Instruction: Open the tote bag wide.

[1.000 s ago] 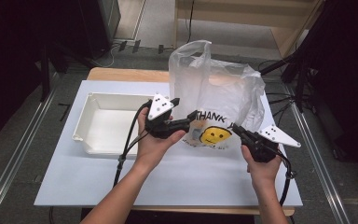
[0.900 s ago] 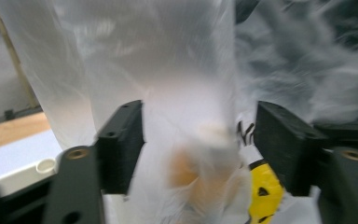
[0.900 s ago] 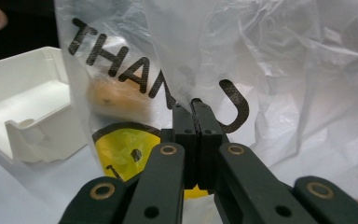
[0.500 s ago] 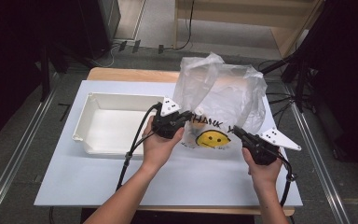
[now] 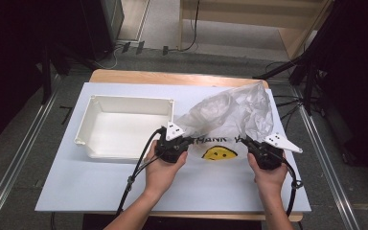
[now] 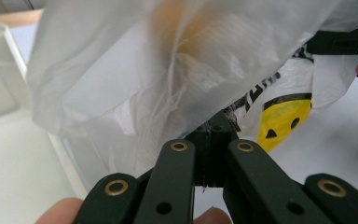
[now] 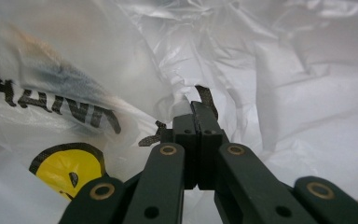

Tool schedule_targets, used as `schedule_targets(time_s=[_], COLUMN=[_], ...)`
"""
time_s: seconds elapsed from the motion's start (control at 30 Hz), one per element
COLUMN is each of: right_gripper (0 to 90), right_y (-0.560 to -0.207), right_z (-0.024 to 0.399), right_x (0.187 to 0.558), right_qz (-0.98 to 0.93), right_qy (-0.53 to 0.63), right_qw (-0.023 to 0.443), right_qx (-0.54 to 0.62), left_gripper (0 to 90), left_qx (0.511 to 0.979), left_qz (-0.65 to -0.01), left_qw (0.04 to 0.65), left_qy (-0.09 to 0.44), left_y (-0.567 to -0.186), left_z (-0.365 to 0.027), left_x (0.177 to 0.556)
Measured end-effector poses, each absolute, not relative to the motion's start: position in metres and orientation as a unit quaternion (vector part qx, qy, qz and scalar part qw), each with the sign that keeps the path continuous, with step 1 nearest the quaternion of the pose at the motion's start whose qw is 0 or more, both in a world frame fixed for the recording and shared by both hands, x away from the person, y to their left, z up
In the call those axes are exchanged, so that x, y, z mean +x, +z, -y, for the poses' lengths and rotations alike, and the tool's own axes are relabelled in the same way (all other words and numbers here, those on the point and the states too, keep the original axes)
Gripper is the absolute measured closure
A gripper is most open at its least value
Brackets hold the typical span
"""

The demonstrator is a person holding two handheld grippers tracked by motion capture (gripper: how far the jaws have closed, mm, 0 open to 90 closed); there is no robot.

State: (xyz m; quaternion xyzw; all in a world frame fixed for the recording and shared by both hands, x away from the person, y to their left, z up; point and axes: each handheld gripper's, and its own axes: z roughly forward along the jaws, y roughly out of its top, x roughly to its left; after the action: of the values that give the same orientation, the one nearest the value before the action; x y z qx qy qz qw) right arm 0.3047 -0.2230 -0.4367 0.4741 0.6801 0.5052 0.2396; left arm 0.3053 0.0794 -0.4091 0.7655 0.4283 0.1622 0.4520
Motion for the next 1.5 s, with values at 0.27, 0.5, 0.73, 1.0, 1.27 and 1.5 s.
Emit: schedule_targets(time_s=[0.27, 0.5, 0.73, 1.0, 1.27, 1.5], right_gripper=[39.2, 33.6, 64.4, 90.0, 90.0, 90.0], right_y=[-0.413, -0.388, -0.379, -0.402, -0.432, -0.441], right_z=[0.231, 0.231, 0.216, 0.204, 0.193, 0.181], right_x=[0.297, 0.292, 0.305, 0.320, 0.329, 0.329], right_qz=[-0.626, -0.598, -0.638, -0.684, -0.716, -0.738], right_qy=[0.573, 0.614, 0.578, 0.515, 0.476, 0.462], right_qw=[0.276, 0.295, 0.284, 0.270, 0.241, 0.223], right_qx=[0.451, 0.422, 0.423, 0.440, 0.451, 0.438], left_gripper=[90.0, 90.0, 90.0, 81.5, 38.2, 19.9], left_qx=[0.768, 0.771, 0.776, 0.768, 0.718, 0.725], left_qz=[-0.438, -0.440, -0.430, -0.402, -0.391, -0.361], left_qw=[0.440, 0.433, 0.437, 0.477, 0.539, 0.549], left_qy=[0.156, 0.154, 0.151, 0.148, 0.205, 0.208], left_y=[-0.424, -0.434, -0.439, -0.428, -0.390, -0.361], left_z=[-0.080, -0.083, -0.087, -0.097, -0.099, -0.077], left_x=[0.299, 0.293, 0.290, 0.284, 0.265, 0.270])
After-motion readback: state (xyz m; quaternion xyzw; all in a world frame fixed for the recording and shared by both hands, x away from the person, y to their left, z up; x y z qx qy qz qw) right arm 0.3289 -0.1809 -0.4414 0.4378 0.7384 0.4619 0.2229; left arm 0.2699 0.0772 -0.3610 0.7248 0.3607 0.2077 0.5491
